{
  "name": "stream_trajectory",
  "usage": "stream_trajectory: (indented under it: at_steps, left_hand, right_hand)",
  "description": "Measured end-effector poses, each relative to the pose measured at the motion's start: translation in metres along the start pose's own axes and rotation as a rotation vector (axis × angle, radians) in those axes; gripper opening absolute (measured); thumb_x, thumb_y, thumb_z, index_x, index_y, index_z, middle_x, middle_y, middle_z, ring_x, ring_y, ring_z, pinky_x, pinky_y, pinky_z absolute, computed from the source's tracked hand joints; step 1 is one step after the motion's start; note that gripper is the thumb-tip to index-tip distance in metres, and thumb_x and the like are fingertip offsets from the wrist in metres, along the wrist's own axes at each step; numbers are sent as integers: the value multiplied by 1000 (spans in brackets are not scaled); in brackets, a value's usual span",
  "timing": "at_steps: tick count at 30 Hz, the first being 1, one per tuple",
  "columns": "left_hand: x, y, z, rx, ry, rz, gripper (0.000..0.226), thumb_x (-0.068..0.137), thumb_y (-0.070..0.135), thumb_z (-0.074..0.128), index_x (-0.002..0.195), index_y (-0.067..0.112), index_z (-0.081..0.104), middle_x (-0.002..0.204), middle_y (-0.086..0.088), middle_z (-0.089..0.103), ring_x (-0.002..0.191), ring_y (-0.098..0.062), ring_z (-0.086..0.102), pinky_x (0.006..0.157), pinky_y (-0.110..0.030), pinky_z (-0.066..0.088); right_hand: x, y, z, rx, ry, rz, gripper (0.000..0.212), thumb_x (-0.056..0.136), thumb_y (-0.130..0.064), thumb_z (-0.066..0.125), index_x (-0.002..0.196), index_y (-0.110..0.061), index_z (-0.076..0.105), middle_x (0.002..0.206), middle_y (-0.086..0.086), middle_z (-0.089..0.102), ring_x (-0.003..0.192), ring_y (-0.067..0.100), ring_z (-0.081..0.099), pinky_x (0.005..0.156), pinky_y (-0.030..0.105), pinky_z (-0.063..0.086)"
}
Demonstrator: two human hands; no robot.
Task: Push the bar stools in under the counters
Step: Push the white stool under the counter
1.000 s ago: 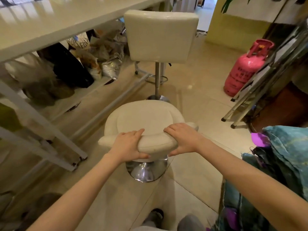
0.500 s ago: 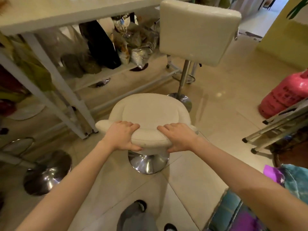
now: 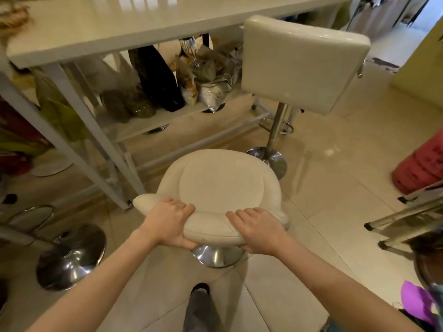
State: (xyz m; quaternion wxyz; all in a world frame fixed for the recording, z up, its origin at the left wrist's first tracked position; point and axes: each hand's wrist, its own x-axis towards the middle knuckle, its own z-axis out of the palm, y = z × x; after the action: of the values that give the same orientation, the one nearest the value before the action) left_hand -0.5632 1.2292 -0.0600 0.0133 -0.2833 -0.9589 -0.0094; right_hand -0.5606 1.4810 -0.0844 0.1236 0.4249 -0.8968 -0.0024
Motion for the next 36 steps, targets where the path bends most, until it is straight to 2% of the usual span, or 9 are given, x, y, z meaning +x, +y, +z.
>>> stream_trajectory:
  at_steps: [8, 13, 18, 25, 31, 36]
  left_hand:
    - [22, -26, 3, -32, 55, -11, 63, 49, 77, 57, 64, 15, 57, 49, 2, 60, 44, -20, 58, 47, -26, 45]
    - [40, -51, 1, -26, 65, -39, 63, 48, 77, 57, 61, 15, 54, 46, 2, 57, 40, -22, 56, 45, -24, 41]
    - [64, -78, 1, -18, 66, -46, 65, 50, 77, 54, 61, 13, 54, 46, 0, 57, 40, -24, 55, 46, -26, 43]
    - [95, -125, 2, 5, 52, -61, 64, 50, 75, 56, 64, 12, 54, 48, -1, 58, 43, -25, 57, 49, -28, 46]
    - [127, -170, 1, 12, 41, -86, 63, 48, 74, 59, 65, 14, 54, 50, -2, 60, 46, -25, 58, 53, -29, 45]
    - [152, -209, -1, 20, 31, -62, 61, 52, 74, 56, 69, 16, 55, 51, 1, 60, 46, -23, 58, 58, -29, 45]
  right_hand:
    - [28, 23, 13, -21, 64, -28, 68, 50, -42, 78, 103, -7, 55, 71, 1, 62, 55, 19, 58, 47, 29, 49]
    - [59, 40, 20, -20, 46, -32, 67, 47, -42, 80, 100, -6, 60, 70, 2, 61, 54, 21, 58, 47, 29, 49]
    - [90, 63, 29, -14, 36, -36, 73, 42, -44, 84, 99, -6, 61, 69, 3, 61, 52, 21, 57, 46, 28, 48]
    - [142, 91, 45, -15, 59, -71, 71, 46, -42, 82, 101, -5, 56, 69, 4, 61, 51, 21, 56, 44, 29, 48]
    - [191, 119, 59, -8, 50, -70, 69, 42, -36, 85, 98, -4, 60, 69, 5, 62, 51, 22, 57, 44, 30, 49]
    - [231, 138, 71, -15, 60, -64, 69, 42, -40, 84, 98, -5, 62, 69, 4, 61, 51, 21, 57, 44, 31, 48]
